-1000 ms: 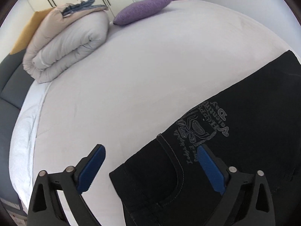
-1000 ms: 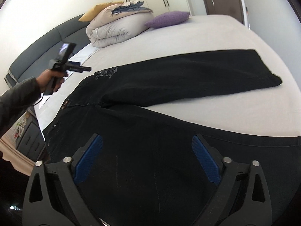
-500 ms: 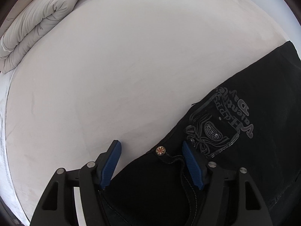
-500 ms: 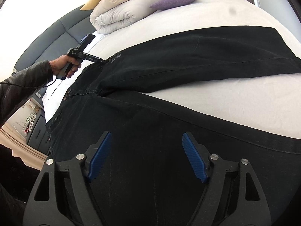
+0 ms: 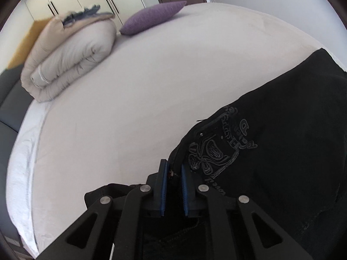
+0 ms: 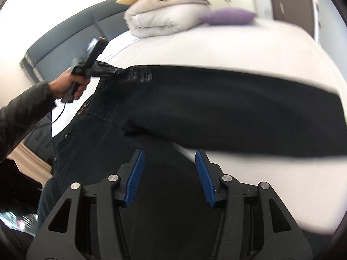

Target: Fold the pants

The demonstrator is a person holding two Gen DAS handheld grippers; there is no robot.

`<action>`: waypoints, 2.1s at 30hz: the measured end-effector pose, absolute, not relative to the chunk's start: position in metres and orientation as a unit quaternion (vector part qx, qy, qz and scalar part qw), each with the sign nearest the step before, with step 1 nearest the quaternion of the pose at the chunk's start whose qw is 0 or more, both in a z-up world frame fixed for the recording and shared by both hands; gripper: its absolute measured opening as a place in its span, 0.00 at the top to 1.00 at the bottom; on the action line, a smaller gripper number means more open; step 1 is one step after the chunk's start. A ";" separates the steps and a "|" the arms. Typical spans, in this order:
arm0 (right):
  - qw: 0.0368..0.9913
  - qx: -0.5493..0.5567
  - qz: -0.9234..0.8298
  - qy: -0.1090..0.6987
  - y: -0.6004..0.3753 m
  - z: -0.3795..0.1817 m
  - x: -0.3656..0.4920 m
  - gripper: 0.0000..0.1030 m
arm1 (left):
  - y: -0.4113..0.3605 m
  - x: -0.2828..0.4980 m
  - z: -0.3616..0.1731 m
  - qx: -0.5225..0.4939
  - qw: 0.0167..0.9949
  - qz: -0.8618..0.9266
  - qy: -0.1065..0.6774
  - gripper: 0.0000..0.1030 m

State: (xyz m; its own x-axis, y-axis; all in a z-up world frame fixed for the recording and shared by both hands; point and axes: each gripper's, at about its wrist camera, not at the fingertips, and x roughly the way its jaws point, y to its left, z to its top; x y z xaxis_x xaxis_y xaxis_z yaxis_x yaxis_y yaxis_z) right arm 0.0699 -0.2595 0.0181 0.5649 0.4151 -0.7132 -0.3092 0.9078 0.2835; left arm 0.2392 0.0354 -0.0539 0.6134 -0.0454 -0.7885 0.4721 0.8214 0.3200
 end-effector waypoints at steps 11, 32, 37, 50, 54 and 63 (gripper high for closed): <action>0.878 -0.124 0.270 0.375 -0.142 0.074 0.198 0.53 | 0.045 0.167 -0.041 0.175 0.920 -0.104 0.336 0.89; 0.848 -0.191 0.291 0.400 -0.058 0.057 0.227 0.94 | 0.091 0.147 -0.031 0.082 0.932 -0.121 0.330 0.88; 0.840 -0.242 0.304 0.379 -0.034 0.057 0.180 0.95 | 0.099 0.121 -0.036 0.090 0.928 -0.119 0.341 0.88; 0.784 -0.429 0.309 0.324 0.072 -0.015 0.038 0.95 | 0.116 0.036 -0.086 0.148 0.900 -0.140 0.385 0.88; 0.776 -0.449 0.312 0.314 0.101 -0.031 0.014 0.96 | 0.130 0.025 -0.091 0.125 0.910 -0.115 0.379 0.88; 0.755 -0.470 0.333 0.313 0.159 -0.063 -0.024 0.96 | 0.161 0.027 -0.105 0.041 0.924 -0.096 0.369 0.88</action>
State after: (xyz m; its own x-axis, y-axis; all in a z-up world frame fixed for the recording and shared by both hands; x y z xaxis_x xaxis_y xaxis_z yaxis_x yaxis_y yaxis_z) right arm -0.0236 0.1588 -0.0634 0.5822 0.2095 -0.7856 -0.7974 0.3355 -0.5016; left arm 0.0265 0.1610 -0.1046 0.7099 -0.1463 -0.6890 0.2067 0.9784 0.0053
